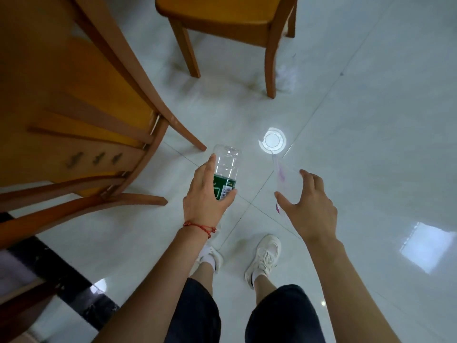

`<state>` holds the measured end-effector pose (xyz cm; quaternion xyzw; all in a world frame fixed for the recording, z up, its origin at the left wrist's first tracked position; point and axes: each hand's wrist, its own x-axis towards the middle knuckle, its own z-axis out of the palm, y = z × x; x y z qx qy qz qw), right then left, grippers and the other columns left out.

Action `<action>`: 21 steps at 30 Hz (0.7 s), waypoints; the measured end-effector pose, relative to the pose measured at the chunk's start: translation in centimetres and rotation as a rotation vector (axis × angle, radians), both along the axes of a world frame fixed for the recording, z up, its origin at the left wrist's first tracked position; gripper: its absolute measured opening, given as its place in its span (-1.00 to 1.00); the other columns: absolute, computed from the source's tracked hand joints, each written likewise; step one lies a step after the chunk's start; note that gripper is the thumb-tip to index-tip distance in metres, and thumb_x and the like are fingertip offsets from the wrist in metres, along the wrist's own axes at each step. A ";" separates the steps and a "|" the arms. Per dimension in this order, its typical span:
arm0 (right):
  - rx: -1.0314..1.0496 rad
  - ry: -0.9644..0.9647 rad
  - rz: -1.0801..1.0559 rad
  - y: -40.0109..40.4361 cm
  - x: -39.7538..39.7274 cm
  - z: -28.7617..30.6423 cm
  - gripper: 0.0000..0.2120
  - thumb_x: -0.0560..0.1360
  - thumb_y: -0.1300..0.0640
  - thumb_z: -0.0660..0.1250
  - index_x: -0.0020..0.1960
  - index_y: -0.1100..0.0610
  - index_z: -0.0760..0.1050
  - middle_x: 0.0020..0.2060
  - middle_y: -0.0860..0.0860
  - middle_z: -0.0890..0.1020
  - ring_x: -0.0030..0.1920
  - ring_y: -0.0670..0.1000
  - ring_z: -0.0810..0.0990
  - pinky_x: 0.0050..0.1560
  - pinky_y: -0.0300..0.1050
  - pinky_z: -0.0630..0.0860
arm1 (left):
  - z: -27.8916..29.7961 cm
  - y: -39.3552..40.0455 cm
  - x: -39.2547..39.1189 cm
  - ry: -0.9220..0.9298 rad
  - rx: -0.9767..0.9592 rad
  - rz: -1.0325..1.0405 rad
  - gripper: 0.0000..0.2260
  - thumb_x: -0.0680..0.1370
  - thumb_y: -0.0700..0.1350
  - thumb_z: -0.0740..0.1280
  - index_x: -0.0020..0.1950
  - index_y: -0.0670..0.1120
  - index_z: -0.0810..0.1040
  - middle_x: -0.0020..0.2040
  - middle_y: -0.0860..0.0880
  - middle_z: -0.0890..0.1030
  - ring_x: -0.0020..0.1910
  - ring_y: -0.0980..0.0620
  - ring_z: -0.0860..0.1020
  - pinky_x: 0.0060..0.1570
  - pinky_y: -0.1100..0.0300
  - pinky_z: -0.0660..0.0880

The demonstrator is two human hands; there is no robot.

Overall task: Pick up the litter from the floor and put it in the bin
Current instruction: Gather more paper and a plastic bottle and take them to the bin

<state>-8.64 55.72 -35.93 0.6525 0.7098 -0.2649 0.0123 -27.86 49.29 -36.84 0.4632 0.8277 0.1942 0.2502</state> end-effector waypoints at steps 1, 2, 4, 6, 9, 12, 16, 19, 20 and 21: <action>0.007 -0.003 -0.013 -0.2 0.5 1.6 -0.35 0.39 -0.15 0.36 0.35 0.13 0.24 0.31 0.06 0.37 -0.03 0.21 0.57 -0.21 -0.08 0.30 | 1.5 0.0 0.4 -0.002 0.007 -0.011 -0.22 0.36 0.03 0.48 0.45 -0.08 0.15 0.31 -0.19 0.40 0.18 -0.17 0.46 -0.11 0.01 0.54; 0.013 -0.006 -0.029 -0.5 1.1 3.1 -0.35 0.39 -0.15 0.35 0.34 0.12 0.24 0.31 0.06 0.37 -0.04 0.20 0.58 -0.21 -0.08 0.30 | 2.9 0.0 0.8 -0.004 0.015 -0.021 -0.22 0.36 0.03 0.48 0.46 -0.07 0.15 0.30 -0.19 0.40 0.18 -0.17 0.47 -0.11 0.01 0.54; 0.020 -0.009 -0.058 -0.7 2.0 5.9 -0.35 0.39 -0.15 0.35 0.35 0.11 0.24 0.32 0.05 0.37 -0.04 0.19 0.58 -0.21 -0.08 0.31 | 5.5 -0.1 1.3 -0.011 0.028 -0.034 -0.21 0.36 0.03 0.48 0.46 -0.05 0.14 0.30 -0.17 0.40 0.17 -0.15 0.47 -0.11 0.01 0.54; 0.028 -0.015 -0.071 -0.9 2.6 8.4 -0.35 0.39 -0.16 0.35 0.35 0.11 0.23 0.32 0.05 0.36 -0.04 0.18 0.58 -0.20 -0.09 0.32 | 7.7 -0.2 1.6 -0.018 0.035 -0.048 -0.21 0.36 0.05 0.47 0.46 -0.03 0.12 0.30 -0.16 0.40 0.17 -0.14 0.48 -0.11 0.03 0.54; 0.044 -0.023 -0.068 -1.1 2.9 11.8 -0.35 0.40 -0.15 0.35 0.35 0.12 0.23 0.32 0.05 0.37 -0.06 0.17 0.58 -0.21 -0.11 0.33 | 10.6 -0.6 1.4 -0.026 0.047 -0.065 -0.23 0.37 0.06 0.46 0.46 -0.03 0.13 0.32 -0.16 0.40 0.18 -0.15 0.47 -0.08 0.03 0.54; 0.068 -0.031 -0.078 -1.5 2.8 14.8 -0.36 0.40 -0.15 0.34 0.35 0.12 0.23 0.32 0.04 0.36 -0.08 0.15 0.58 -0.23 -0.12 0.34 | 13.3 -0.9 0.9 -0.034 0.067 -0.085 -0.25 0.37 0.05 0.46 0.45 -0.05 0.16 0.31 -0.16 0.41 0.17 -0.17 0.48 -0.09 0.01 0.54; 0.088 -0.049 -0.115 -1.4 2.7 17.8 -0.37 0.41 -0.16 0.32 0.35 0.11 0.23 0.31 0.03 0.36 -0.06 0.14 0.57 -0.23 -0.12 0.33 | 16.1 -0.2 0.3 -0.041 0.097 -0.100 -0.24 0.37 0.04 0.47 0.45 -0.06 0.16 0.28 -0.15 0.43 0.15 -0.14 0.49 -0.12 0.04 0.54; 0.121 -0.062 -0.124 -0.5 2.5 19.3 -0.36 0.41 -0.17 0.32 0.35 0.12 0.22 0.33 0.04 0.36 -0.04 0.14 0.58 -0.22 -0.11 0.34 | 17.5 0.6 0.0 -0.054 0.123 -0.110 -0.24 0.37 0.02 0.47 0.45 -0.06 0.15 0.30 -0.15 0.41 0.15 -0.14 0.48 -0.11 0.03 0.54; 0.135 -0.057 -0.121 -0.1 2.3 19.7 -0.35 0.41 -0.18 0.31 0.35 0.12 0.22 0.33 0.04 0.36 -0.04 0.15 0.58 -0.22 -0.11 0.34 | 17.8 0.9 -0.1 -0.057 0.130 -0.115 -0.24 0.37 0.02 0.47 0.46 -0.06 0.14 0.30 -0.15 0.40 0.15 -0.13 0.48 -0.12 0.03 0.55; 0.148 -0.048 -0.117 0.4 2.1 20.1 -0.35 0.41 -0.18 0.32 0.36 0.12 0.23 0.33 0.04 0.36 -0.03 0.15 0.58 -0.22 -0.11 0.34 | 18.2 1.2 -0.2 -0.059 0.137 -0.118 -0.24 0.38 0.02 0.46 0.46 -0.05 0.14 0.31 -0.15 0.40 0.15 -0.13 0.48 -0.12 0.03 0.55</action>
